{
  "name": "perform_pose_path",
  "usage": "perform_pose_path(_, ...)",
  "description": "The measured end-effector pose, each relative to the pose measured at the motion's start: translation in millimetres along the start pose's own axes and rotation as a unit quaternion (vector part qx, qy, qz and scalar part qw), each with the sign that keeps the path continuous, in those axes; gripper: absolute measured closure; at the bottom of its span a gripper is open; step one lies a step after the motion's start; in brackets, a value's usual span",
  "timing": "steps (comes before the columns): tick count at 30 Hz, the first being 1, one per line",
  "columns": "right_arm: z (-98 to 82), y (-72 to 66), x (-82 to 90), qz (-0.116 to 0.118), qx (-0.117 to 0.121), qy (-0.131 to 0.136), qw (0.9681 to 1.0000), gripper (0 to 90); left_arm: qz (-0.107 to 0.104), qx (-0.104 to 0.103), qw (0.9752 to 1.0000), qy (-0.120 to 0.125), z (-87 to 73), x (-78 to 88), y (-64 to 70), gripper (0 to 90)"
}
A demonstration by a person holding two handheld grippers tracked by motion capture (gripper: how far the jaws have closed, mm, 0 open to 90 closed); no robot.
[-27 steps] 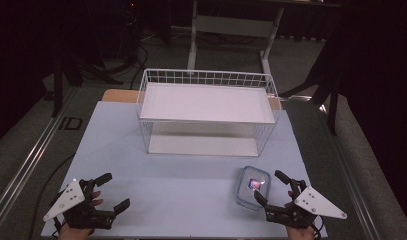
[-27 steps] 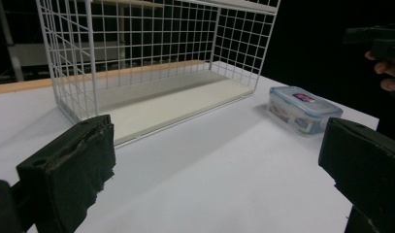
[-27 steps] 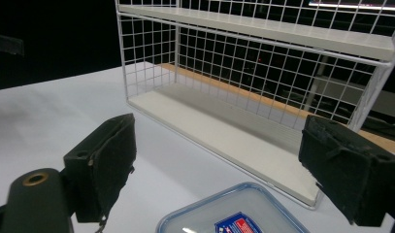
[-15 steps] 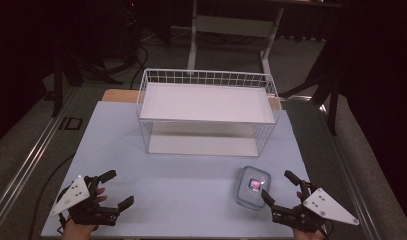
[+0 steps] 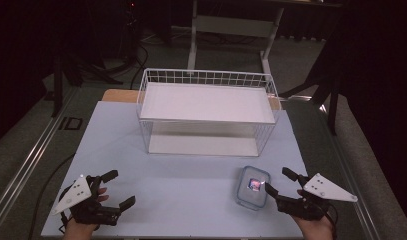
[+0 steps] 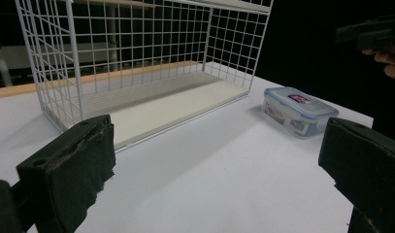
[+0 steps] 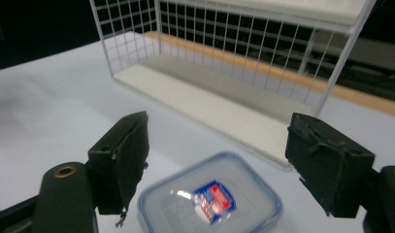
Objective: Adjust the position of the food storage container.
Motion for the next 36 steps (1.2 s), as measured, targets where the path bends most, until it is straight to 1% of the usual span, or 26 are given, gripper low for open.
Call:
perform_pose_path(2, -7.3, 6.3, 0.0, -0.005, -0.004, -0.016, 0.9999, 29.0, 0.001, -0.002, 1.0, -0.002, -0.8, 0.7, -0.5, 0.9)
perform_pose_path(4, -19.0, 16.9, 1.5, -0.021, -0.015, -0.029, 0.9992, 36.5, 0.003, -0.003, 1.0, -0.002, -0.8, 1.0, -1.1, 0.9)
perform_pose_path(5, -24.4, 21.2, 2.5, -0.035, -0.021, -0.038, 0.9985, 40.6, 0.004, -0.001, 1.0, -0.001, -0.5, 1.0, -1.3, 0.9)
perform_pose_path(6, -24.4, 21.2, 2.5, -0.035, -0.021, -0.038, 0.9985, 40.6, 0.004, 0.001, 1.0, -0.001, -0.4, 1.0, -1.4, 0.9)
perform_pose_path(7, -34.8, 27.3, 3.6, -0.042, -0.034, -0.047, 0.9975, 45.3, 0.003, 0.003, 1.0, 0.0, -0.3, 1.0, -1.2, 0.9)
perform_pose_path(8, -40.1, 29.6, 4.0, -0.044, -0.04, -0.053, 0.9968, 50.7, 0.002, 0.003, 1.0, -0.001, -0.5, 0.9, -1.0, 0.9)
perform_pose_path(9, -40.1, 29.6, 4.0, -0.044, -0.04, -0.053, 0.9968, 50.7, 0.001, 0.001, 1.0, -0.002, -0.7, 1.1, -0.5, 0.9)
perform_pose_path(10, -49.7, 33.1, 5.0, -0.053, -0.047, -0.063, 0.9954, 57.5, 0.001, -0.002, 1.0, -0.001, -0.7, 1.2, 0.3, 0.9)
perform_pose_path(11, -53.6, 34.5, 5.3, -0.055, -0.048, -0.069, 0.9949, 60.4, 0.001, -0.004, 1.0, 0.0, -0.4, 1.3, 1.0, 0.9)
perform_pose_path(12, -53.6, 34.5, 5.3, -0.055, -0.048, -0.069, 0.9949, 60.4, -0.001, -0.005, 1.0, 0.001, -0.1, 1.4, 1.7, 0.9)
perform_pose_path(13, -61.1, 37.5, 6.6, -0.064, -0.057, -0.08, 0.9931, 67.2, -0.002, -0.005, 1.0, 0.002, 0.1, 1.4, 2.4, 0.9)
perform_pose_path(14, -61.1, 37.5, 6.6, -0.064, -0.057, -0.08, 0.9931, 67.2, -0.003, -0.006, 1.0, 0.001, 0.0, 1.3, 2.7, 0.9)
perform_pose_path(15, -63.5, 38.4, 7.0, -0.065, -0.06, -0.082, 0.9927, 69.7, -0.003, -0.007, 1.0, 0.0, -0.3, 1.0, 2.7, 0.9)
perform_pose_path(16, -71.9, 41.4, 7.5, -0.066, -0.071, -0.098, 0.9904, 76.2, 0.004, -0.004, 1.0, -0.002, -0.9, 0.1, 1.7, 0.9)
perform_pose_path(17, -74.5, 41.8, 7.3, -0.064, -0.074, -0.102, 0.99, 78.6, 0.004, 0.0, 1.0, -0.001, -0.8, 0.0, 1.2, 0.9)
perform_pose_path(18, -74.5, 41.8, 7.3, -0.064, -0.074, -0.102, 0.99, 78.6, 0.004, 0.0, 1.0, -0.001, -0.8, 0.0, 1.2, 0.8)
perform_pose_path(19, -82.0, 43.6, 6.4, -0.059, -0.077, -0.115, 0.9886, 86.1, 0.003, 0.006, 1.0, -0.001, -0.9, -0.1, 0.3, 0.8)
perform_pose_path(20, -85.6, 44.0, 5.7, -0.052, -0.078, -0.12, 0.9884, 89.0, 0.003, 0.007, 1.0, -0.002, -1.1, -0.1, 0.0, 0.9)
perform_pose_path(23, -96.8, 41.8, 1.9, -0.031, -0.08, -0.146, 0.9856, 89.8, 0.006, 0.004, 1.0, 0.0, -0.8, 0.4, 0.5, 0.8)
perform_pose_path(26, -103.3, 37.3, -2.0, -0.017, -0.069, -0.173, 0.9824, 89.9, 0.011, -0.002, 0.9999, 0.006, 1.2, 1.3, 1.2, 0.8)
perform_pose_path(29, -105.0, 36.3, -4.2, -0.011, -0.069, -0.179, 0.9813, 89.9, 0.011, -0.003, 0.9999, 0.005, 0.9, 1.1, 1.2, 0.8)
perform_pose_path(30, -107.5, 35.7, -7.3, -0.006, -0.069, -0.187, 0.9799, 89.9, 0.009, -0.002, 1.0, 0.002, -0.1, 0.3, 1.2, 0.8)
perform_pose_path(32, -108.7, 35.6, -8.2, -0.005, -0.069, -0.191, 0.9793, 89.9, 0.009, -0.002, 1.0, 0.002, -0.1, 0.3, 1.2, 0.9)
perform_pose_path(33, -111.7, 35.3, -10.2, -0.001, -0.066, -0.196, 0.9784, 90.0, 0.01, -0.005, 0.9999, 0.003, 0.0, 0.5, 1.6, 0.8)
perform_pose_path(34, -112.7, 34.3, -11.7, 0.004, -0.065, -0.195, 0.9785, 90.0, 0.01, -0.006, 0.9999, 0.004, 0.2, 0.5, 1.8, 0.8)
perform_pose_path(36, -115.3, 32.4, -15.3, 0.012, -0.065, -0.201, 0.9773, 90.0, 0.01, -0.007, 0.9999, 0.003, 0.2, 0.4, 2.1, 0.8)
Point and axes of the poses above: each handheld gripper's, and its own axes: x roughly backward along the jaws, z roughly out of its top, y roughly to its right, the point moved 7 cm from there along -x, roughly forward along the jaws, and after that the axes turned 15 degrees about z, right-handed, at the moved point
